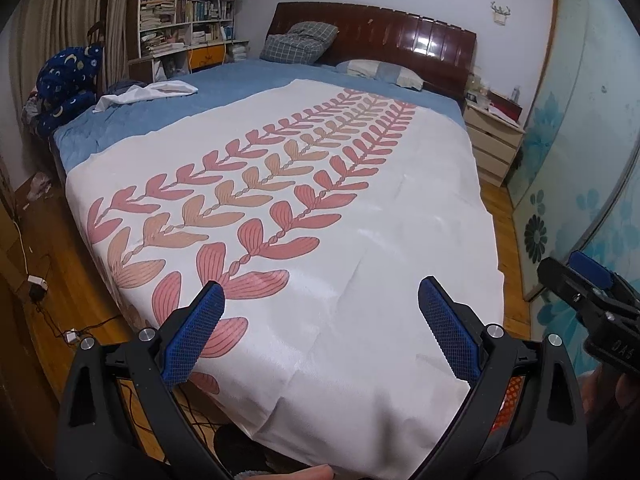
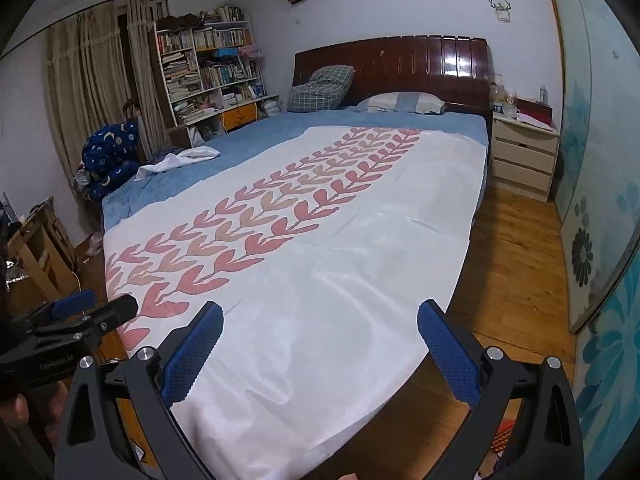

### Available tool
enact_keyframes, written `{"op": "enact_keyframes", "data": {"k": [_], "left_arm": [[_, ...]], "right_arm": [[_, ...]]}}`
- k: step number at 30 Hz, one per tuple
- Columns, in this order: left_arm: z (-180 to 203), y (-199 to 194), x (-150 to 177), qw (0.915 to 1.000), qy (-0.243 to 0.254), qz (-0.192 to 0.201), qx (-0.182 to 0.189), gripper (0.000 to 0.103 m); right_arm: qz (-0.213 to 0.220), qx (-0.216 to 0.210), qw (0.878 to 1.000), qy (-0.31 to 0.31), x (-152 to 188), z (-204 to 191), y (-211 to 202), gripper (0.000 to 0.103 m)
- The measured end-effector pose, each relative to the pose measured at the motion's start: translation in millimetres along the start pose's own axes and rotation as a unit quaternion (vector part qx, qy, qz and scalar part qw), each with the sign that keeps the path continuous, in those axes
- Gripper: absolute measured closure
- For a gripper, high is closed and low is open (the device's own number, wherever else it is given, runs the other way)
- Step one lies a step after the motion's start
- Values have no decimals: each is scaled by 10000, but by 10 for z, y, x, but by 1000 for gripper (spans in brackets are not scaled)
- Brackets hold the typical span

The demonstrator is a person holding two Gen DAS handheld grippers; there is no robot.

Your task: Collect trash

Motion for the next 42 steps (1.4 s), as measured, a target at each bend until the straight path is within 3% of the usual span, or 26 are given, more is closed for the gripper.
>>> {"op": "enact_keyframes", "data": {"k": [42], "left_arm": [[100, 21, 10, 9998, -129, 32, 122, 6]], "right_arm": [[-112, 49, 9999, -9, 41, 54, -32, 7]]}}
Point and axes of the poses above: each gripper's, at about its wrist camera, not at the fingertips, and y roughly the way its jaws point, z to its right, x to its underside, the point moved 7 cm from there along y, roughly the way its jaws point, and after that the axes turned 7 degrees about y, right-handed, at the moved point
